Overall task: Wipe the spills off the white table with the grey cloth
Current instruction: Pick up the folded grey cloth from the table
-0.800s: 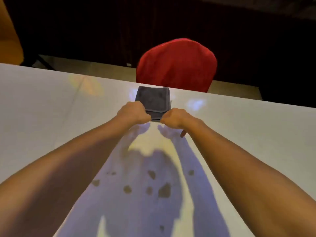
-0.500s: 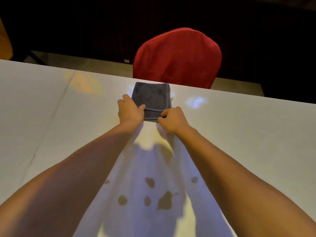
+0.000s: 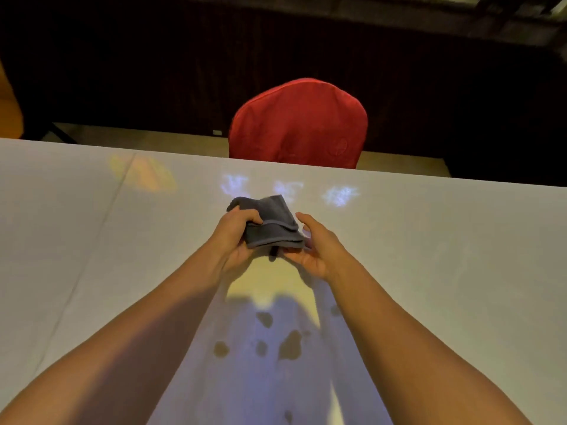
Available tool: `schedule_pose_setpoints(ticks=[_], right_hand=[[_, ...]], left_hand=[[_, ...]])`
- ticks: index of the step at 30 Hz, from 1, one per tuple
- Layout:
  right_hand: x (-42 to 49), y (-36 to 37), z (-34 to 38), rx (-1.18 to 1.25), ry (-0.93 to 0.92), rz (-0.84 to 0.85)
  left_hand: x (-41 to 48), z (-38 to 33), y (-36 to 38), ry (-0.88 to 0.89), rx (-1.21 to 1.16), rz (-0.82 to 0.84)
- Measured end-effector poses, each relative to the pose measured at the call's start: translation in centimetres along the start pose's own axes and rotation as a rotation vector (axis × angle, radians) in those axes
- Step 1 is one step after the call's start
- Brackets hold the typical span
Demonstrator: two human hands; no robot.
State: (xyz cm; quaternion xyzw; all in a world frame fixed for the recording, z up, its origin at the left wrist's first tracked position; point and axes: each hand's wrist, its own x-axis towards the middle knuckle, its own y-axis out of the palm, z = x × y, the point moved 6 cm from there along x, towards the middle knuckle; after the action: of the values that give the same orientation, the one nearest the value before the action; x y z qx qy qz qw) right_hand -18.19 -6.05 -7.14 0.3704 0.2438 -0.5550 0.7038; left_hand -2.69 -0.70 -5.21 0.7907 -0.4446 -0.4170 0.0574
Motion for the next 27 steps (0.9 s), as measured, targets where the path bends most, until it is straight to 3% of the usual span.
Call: schedule_pose_setpoints(ticks=[6,13,18,20,24,27], right_hand=[[-7.7,-0.7,-2.3,0.203,0.066,0.171],[-17.7,-6.4,-5.2,0.204,-0.074,0.128],[-22.2,-13.0,-9.1,0.143,-0.122,0.095],[-23.2,-16.1,-10.5,0.028,-0.142,0.066],[-23.9,-22.3,-11.2,-0.509,-0.255,-0.008],[-24.2,-26.7,-11.3,-0.658,-0.289,-0.045]], left_hand=[[-8.4,3.1,1.3,-0.102,-0.083,0.266],[-16.6,9.0,1.4,-0.132,0.135,0.343],[-22.3,15.9,2.8,-0.400,0.049,0.410],[-23.8,19.0,3.6,-0.389,0.112,0.373],[-25.5,25.5,5.2,-0.156,0.173,0.197],[-27.5,29.9,7.1,-0.041,0.202,0.083]])
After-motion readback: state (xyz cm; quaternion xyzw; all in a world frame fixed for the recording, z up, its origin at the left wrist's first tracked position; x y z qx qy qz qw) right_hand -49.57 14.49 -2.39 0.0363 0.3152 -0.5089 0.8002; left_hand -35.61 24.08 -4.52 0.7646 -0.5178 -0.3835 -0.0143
